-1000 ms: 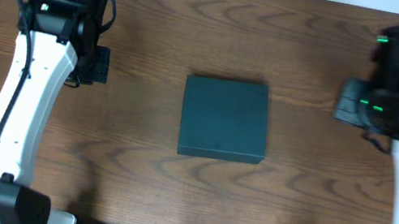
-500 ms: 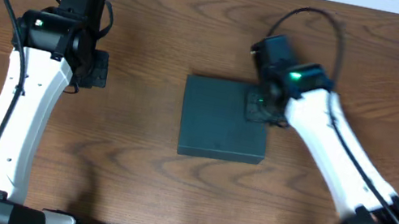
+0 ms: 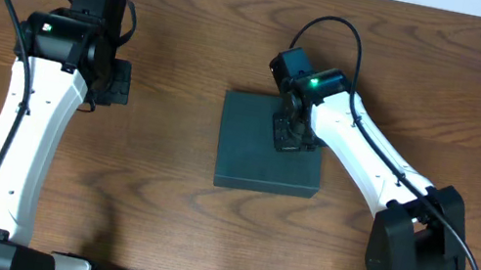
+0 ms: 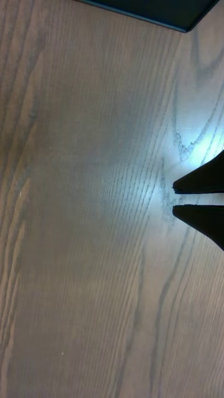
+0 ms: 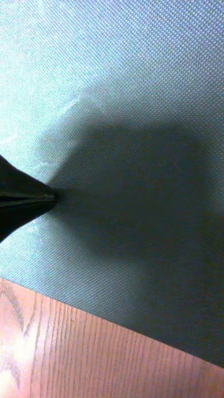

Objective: Pack container

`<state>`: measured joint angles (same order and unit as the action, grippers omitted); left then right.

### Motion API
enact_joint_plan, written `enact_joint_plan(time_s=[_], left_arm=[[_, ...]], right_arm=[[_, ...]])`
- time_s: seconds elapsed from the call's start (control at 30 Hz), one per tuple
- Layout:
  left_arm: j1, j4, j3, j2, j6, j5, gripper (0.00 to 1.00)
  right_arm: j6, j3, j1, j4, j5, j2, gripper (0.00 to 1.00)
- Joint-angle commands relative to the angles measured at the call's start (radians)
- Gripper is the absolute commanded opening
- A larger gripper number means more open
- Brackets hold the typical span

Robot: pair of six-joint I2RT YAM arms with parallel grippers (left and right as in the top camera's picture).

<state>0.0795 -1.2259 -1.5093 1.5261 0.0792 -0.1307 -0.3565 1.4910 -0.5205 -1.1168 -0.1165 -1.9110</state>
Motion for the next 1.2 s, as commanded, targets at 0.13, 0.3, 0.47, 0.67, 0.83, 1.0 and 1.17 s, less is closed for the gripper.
enact_joint_plan(time_s=[0.13, 0.3, 0.47, 0.67, 0.83, 1.0, 1.17], left_arm=[[-0.001, 0.051, 0.008, -0.005, 0.002, 0.014, 0.07], [-0.011, 0.146, 0.008, -0.003, -0.064, 0.010, 0.68], [-0.036, 0.111, 0.008, -0.005, -0.061, 0.010, 0.77], [0.000, 0.064, 0.071, -0.113, -0.037, 0.014, 0.80], [0.062, 0.124, 0.260, -0.397, -0.037, 0.014, 0.80], [0.092, 0.190, 0.439, -0.737, -0.048, 0.014, 0.81], [0.095, 0.222, 0.584, -1.038, -0.130, 0.013, 0.99]], right_arm=[[-0.017, 0.010, 0.076, 0.004, -0.050, -0.068, 0.01], [0.048, 0.103, 0.258, -0.030, -0.102, -0.036, 0.43], [0.095, 0.145, 0.454, -0.074, -0.057, -0.017, 0.63], [0.076, 0.114, 0.572, -0.140, -0.034, 0.078, 0.64], [0.019, -0.062, 0.529, -0.070, -0.066, 0.334, 0.64], [-0.083, -0.361, 0.384, 0.089, -0.174, 0.727, 0.65], [-0.105, -0.670, 0.200, 0.288, -0.308, 1.127, 0.83]])
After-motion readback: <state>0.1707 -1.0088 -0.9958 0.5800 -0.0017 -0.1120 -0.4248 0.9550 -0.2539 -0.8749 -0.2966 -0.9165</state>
